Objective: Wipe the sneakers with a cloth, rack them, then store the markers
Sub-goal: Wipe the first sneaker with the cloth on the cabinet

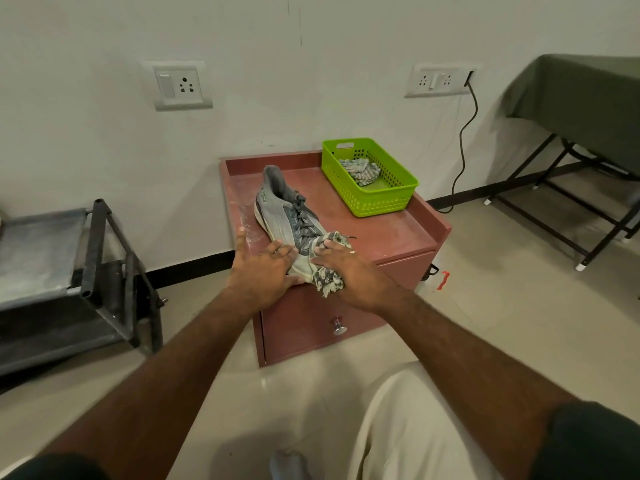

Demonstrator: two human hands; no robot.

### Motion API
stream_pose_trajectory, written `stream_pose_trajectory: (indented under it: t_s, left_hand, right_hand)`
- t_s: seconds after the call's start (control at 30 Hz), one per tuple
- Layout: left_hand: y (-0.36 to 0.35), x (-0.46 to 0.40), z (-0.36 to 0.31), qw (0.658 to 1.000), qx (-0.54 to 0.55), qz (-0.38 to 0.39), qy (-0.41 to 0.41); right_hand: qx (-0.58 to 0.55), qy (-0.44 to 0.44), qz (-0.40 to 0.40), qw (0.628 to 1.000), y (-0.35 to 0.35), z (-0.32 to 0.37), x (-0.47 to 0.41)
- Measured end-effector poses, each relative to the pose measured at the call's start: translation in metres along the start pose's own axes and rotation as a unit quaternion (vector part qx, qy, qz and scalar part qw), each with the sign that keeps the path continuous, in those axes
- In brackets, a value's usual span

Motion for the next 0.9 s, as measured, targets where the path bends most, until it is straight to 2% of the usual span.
stream_pose_trajectory:
  t_s: [0.13, 0.2, 0.27, 0.33, 0.4, 0.43, 0.47, 0.53, 0.6, 0.67, 0.7, 0.73, 0.8, 0.83, 0.9]
  left_hand:
    - [-0.002, -0.001, 0.002, 1.000, -0.011, 0.002, -0.006]
    - [-0.002, 0.000, 0.004, 1.000, -0.018, 0.007, -0.017]
    - [-0.003, 0.001, 0.004, 0.999, -0.023, 0.007, -0.024]
    - [-0.003, 0.001, 0.005, 0.999, -0.018, 0.002, -0.027]
    - [-0.003, 0.000, 0.004, 0.999, -0.004, -0.008, -0.032]
    - [-0.003, 0.000, 0.004, 0.999, 0.001, -0.014, -0.035]
    - [-0.004, -0.001, 0.005, 0.999, 0.005, -0.017, -0.035]
    - [-0.004, -0.002, 0.006, 0.999, 0.011, -0.020, -0.035]
    - [-0.005, -0.002, 0.006, 0.999, 0.010, -0.023, -0.036]
    - [-0.006, -0.002, 0.005, 0.999, 0.005, -0.025, -0.030]
    - [-0.007, -0.003, 0.005, 0.999, 0.001, -0.026, -0.025]
    - [-0.007, -0.004, 0.006, 0.999, -0.003, -0.025, -0.022]
    - [-0.007, -0.004, 0.006, 0.999, -0.010, -0.020, -0.025]
    - [-0.007, -0.004, 0.006, 0.999, -0.014, -0.018, -0.029]
    - [-0.006, -0.002, 0.006, 0.999, -0.025, -0.015, -0.035]
  right_hand:
    - [-0.069, -0.094, -0.019, 0.993, 0.006, -0.001, -0.004]
    - [-0.201, -0.158, -0.051, 0.965, 0.006, -0.007, 0.002]
    - [-0.355, -0.218, -0.121, 0.901, 0.010, -0.010, 0.012]
    - [-0.452, -0.264, -0.225, 0.822, 0.020, -0.013, 0.022]
    - [-0.490, -0.278, -0.372, 0.738, 0.034, -0.023, 0.033]
    - [-0.466, -0.259, -0.439, 0.723, 0.043, -0.030, 0.037]
    - [-0.411, -0.232, -0.483, 0.738, 0.051, -0.034, 0.040]
    - [-0.299, -0.179, -0.479, 0.806, 0.057, -0.036, 0.035]
    - [-0.271, -0.121, -0.377, 0.877, 0.051, -0.022, 0.020]
    - [-0.216, -0.099, -0.214, 0.947, 0.034, -0.009, 0.005]
    - [-0.165, -0.104, -0.140, 0.971, 0.024, -0.007, 0.000]
    - [-0.126, -0.106, -0.091, 0.982, 0.019, -0.004, -0.002]
    - [-0.110, -0.111, -0.060, 0.986, 0.016, 0.000, -0.003]
    - [-0.149, -0.117, -0.074, 0.979, 0.017, 0.002, -0.002]
    - [-0.295, -0.146, -0.122, 0.936, 0.022, 0.005, 0.004]
Point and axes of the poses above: each hand's wrist, its own x-axis away from the middle knuckle, its own y-axis out of the back of the hand, z = x × y, the point moved 5 cm from there along -x, towards the middle knuckle, and after that the axes turned 7 degrees about y, right-handed, at the moved point
